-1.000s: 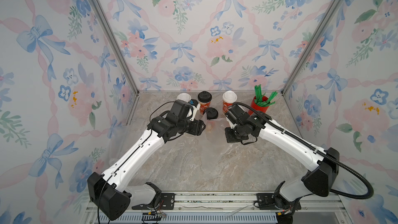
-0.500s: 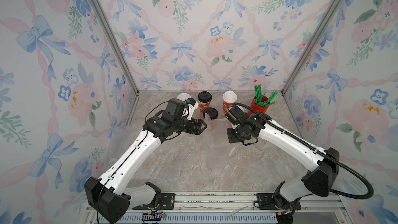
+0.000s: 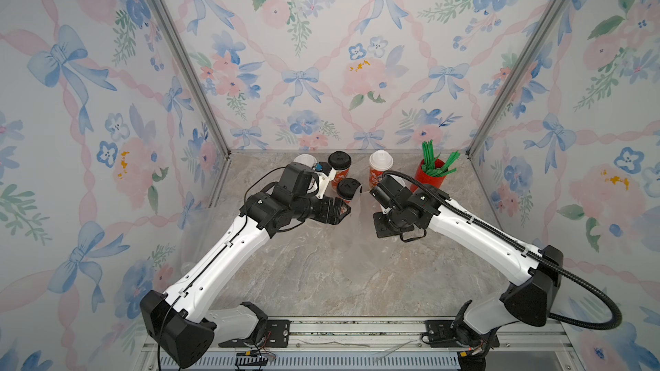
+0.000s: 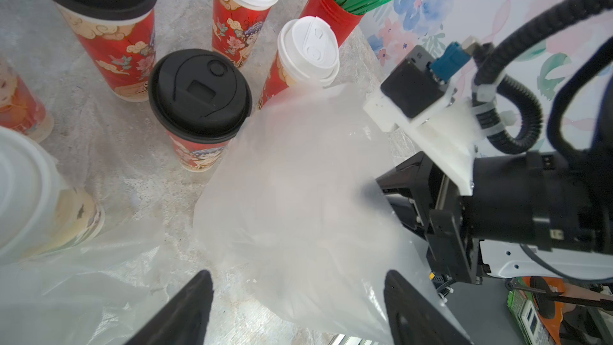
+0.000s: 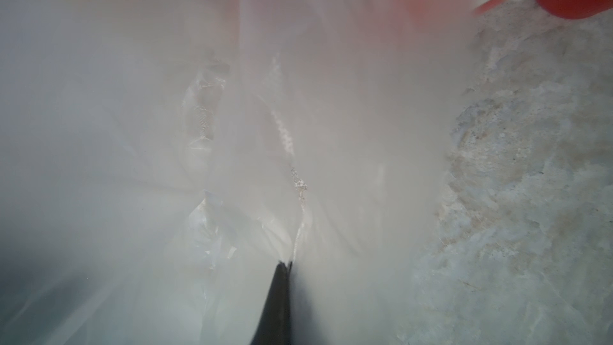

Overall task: Pack milk tea into plastic carrier bags
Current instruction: Adjust the plastic carrier bag at the center of the board.

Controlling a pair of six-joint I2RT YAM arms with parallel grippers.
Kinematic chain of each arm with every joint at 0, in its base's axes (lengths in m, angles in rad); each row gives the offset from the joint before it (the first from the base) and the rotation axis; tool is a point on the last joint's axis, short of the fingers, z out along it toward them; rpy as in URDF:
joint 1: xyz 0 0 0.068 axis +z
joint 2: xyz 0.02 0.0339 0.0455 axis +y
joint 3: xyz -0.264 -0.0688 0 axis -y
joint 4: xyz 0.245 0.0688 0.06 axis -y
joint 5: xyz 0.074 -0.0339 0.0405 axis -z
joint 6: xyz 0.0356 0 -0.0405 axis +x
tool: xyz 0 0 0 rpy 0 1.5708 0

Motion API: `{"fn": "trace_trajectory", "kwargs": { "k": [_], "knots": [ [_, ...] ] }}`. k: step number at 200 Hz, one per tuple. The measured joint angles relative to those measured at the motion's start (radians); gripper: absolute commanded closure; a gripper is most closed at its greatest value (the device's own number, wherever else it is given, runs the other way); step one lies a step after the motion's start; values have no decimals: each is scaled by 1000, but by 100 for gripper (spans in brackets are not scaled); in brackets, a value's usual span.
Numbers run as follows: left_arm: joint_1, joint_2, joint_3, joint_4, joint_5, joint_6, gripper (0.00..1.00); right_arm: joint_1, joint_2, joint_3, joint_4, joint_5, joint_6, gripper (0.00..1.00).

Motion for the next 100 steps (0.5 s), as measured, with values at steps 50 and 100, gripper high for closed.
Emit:
{"fn": "trace_trajectory", "kwargs": {
  "k": [50,100],
  "knots": [
    [-105,12,87,10,-130,-29,9,26,0,65,-20,6,27,100],
    [-190,73,89,-31,-266,-49,9,36,-26,56,5,17,111,100]
  ]
}}
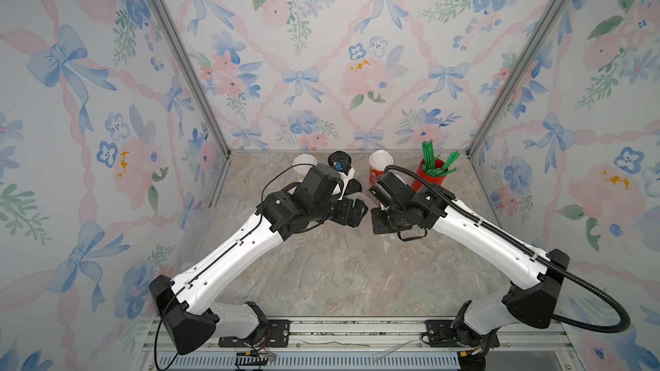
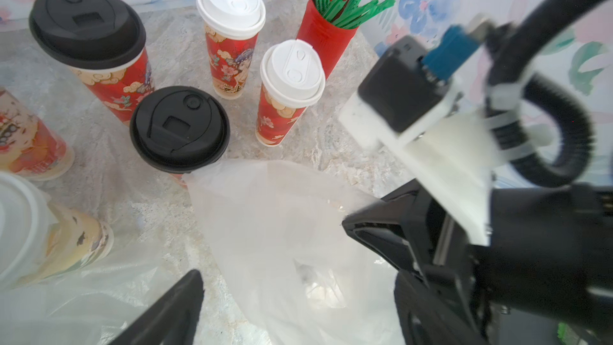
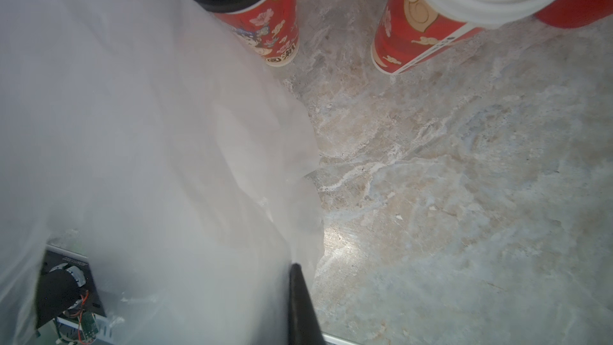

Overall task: Pack milk tea into plastic carrier bags
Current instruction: Adjust the plastic carrier bag at the center of the board.

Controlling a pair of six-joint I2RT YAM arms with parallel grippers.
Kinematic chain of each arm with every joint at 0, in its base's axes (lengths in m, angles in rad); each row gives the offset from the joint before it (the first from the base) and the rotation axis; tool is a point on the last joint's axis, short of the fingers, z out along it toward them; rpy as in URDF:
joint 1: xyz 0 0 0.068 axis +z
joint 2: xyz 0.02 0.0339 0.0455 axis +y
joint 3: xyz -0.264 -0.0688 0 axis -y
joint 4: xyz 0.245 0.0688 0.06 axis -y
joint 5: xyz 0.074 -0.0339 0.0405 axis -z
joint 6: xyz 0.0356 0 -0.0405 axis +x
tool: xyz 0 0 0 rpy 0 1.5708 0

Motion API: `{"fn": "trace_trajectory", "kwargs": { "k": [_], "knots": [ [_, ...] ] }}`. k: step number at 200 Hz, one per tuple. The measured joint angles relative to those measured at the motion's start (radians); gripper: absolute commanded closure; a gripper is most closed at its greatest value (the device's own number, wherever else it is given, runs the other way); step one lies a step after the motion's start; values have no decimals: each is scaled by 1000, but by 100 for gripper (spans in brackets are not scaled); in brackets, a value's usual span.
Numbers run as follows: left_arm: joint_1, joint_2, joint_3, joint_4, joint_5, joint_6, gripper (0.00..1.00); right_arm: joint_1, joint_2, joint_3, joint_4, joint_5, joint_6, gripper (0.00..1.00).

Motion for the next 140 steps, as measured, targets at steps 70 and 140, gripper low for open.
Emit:
{"fn": "trace_trajectory", "kwargs": {
  "k": [70,140],
  "knots": [
    [-5,-16,-127,-66,-129,-64,36,2,-80,-79,93,26,85,100],
    [10,-54,-154,-64,-127,-79,60,0,-106,-140,143,9,124,100]
  ]
}}
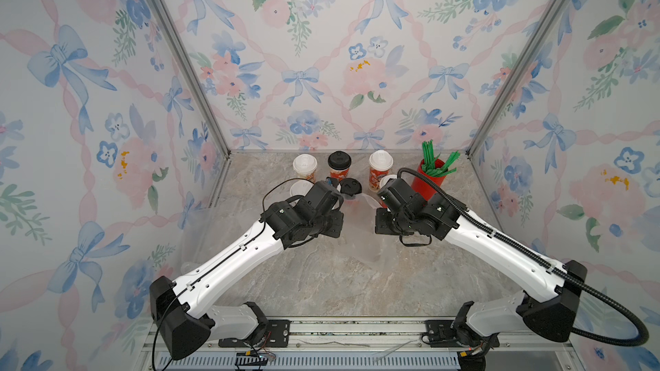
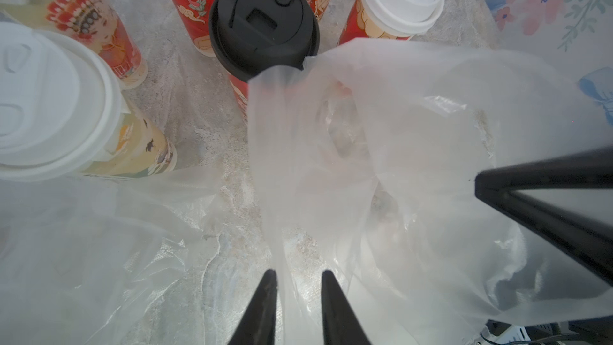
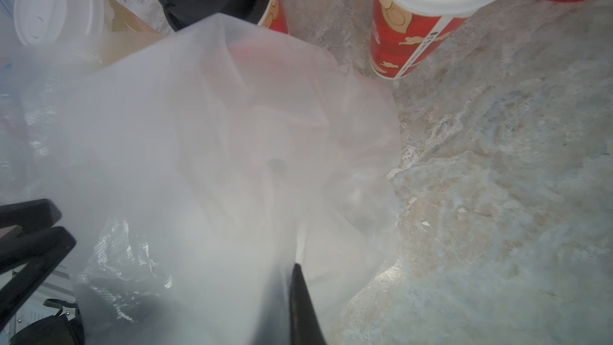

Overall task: Pack milk tea into plastic carrier bags
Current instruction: Adjust the plastic carrier bag at the center of the board.

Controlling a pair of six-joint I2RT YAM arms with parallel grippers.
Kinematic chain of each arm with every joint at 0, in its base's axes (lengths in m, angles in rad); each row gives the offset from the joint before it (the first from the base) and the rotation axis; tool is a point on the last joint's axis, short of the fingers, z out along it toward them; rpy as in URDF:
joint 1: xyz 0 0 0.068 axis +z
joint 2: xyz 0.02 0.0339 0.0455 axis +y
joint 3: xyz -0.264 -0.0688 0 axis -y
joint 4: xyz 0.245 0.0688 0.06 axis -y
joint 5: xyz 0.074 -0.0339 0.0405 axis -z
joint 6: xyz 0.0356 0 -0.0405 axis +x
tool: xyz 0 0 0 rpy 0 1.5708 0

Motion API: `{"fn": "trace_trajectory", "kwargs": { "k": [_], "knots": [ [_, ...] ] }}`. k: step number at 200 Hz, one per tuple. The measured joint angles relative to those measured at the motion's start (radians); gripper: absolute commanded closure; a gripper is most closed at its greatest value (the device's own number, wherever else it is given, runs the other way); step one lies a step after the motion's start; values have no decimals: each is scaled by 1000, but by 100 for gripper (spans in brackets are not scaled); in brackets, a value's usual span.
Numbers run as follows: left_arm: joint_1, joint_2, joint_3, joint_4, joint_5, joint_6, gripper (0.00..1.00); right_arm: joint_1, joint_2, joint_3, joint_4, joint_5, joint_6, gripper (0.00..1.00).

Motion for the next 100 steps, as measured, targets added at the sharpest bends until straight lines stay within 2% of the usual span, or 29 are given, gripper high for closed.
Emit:
{"fn": "trace_trajectory", "kwargs": {
  "k": [18,33,67,86,100],
  "knots": [
    [28,0,-12,17,21,7,51,-6,-16,-18,16,-15,9,100],
    [47,0,-40,31,46,1,51,-13,-29,-34,24,-27,15,100],
    [55,-8,-160,66,124,-14,80,-31,-43,-53,41,-45,24,100],
    [67,-25,-197,91,180,-20,100,-35,-48,-57,45,-50,31,100],
    [82,-42,-198,112,205,-28,100,-37,-51,-57,45,-56,32,99]
  ]
}}
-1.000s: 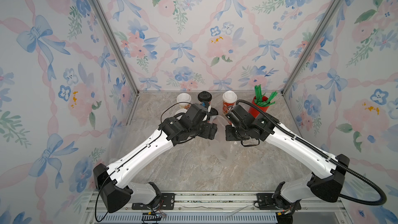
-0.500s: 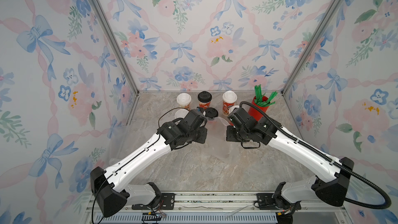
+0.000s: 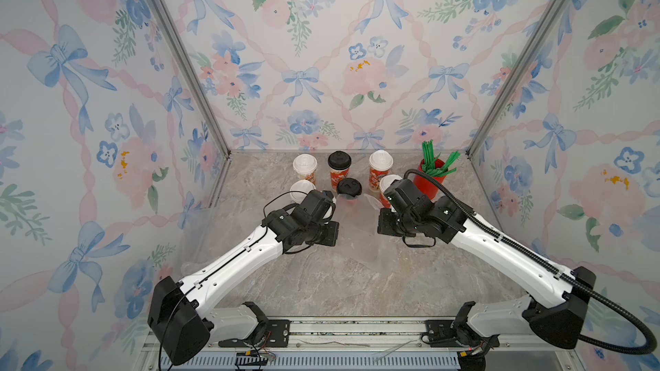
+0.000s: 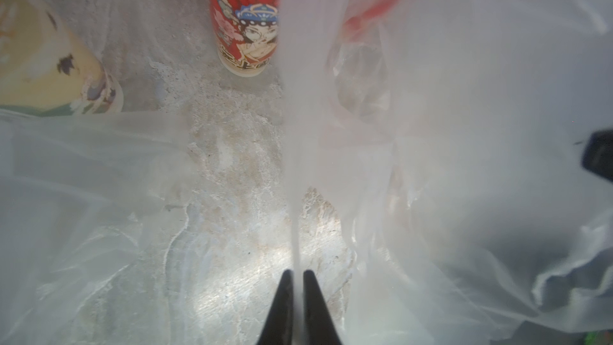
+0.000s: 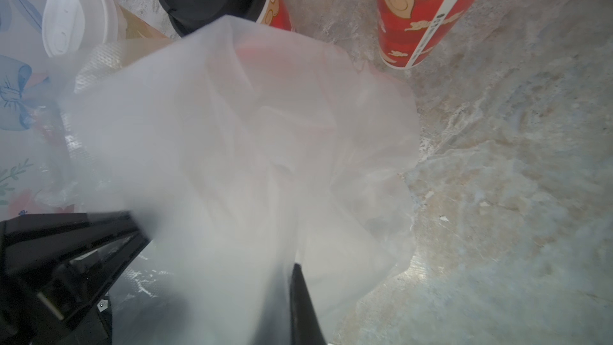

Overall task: Pack milk tea into plastic carrier bags
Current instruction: Adjust the plastic carrier bag at the center of the board, then pick up the milk tea cup at the center of the board.

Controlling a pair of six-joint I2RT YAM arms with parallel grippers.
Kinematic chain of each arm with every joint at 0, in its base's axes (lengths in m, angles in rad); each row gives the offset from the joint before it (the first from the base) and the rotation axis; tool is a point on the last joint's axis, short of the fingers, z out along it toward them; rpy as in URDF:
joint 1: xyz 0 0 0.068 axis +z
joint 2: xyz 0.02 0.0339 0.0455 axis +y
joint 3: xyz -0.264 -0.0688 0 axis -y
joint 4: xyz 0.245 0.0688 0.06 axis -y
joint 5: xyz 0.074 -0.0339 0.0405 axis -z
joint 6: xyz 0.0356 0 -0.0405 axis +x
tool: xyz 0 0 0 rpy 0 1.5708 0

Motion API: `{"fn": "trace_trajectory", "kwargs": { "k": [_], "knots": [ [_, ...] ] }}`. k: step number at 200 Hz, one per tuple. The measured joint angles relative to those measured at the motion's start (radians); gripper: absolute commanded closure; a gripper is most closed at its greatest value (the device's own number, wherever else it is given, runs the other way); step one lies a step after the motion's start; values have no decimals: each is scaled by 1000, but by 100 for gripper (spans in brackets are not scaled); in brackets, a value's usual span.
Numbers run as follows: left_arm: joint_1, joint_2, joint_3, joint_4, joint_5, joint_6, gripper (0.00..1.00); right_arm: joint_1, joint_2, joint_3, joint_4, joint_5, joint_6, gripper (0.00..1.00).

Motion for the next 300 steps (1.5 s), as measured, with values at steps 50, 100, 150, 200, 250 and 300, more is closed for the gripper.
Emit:
{"fn": "trace_trajectory", "kwargs": {
  "k": [50,100,150,200,250,300],
  "knots": [
    [48,-70,69,36,85,7,100,-1,-10,0,-1,-64,38,91],
    [61,-24,93,23,119,29,100,-1,4,-38,0,-92,60,88],
    [64,14,149,4,119,51,100,-23,37,-11,-23,-87,24,48],
    [67,34,183,3,119,66,100,-117,34,128,-80,-54,-103,40],
    [67,63,189,3,119,74,100,-220,54,246,-105,-5,-285,38],
    [67,66,189,3,119,74,100,-313,156,270,-35,32,-409,34]
  ]
}}
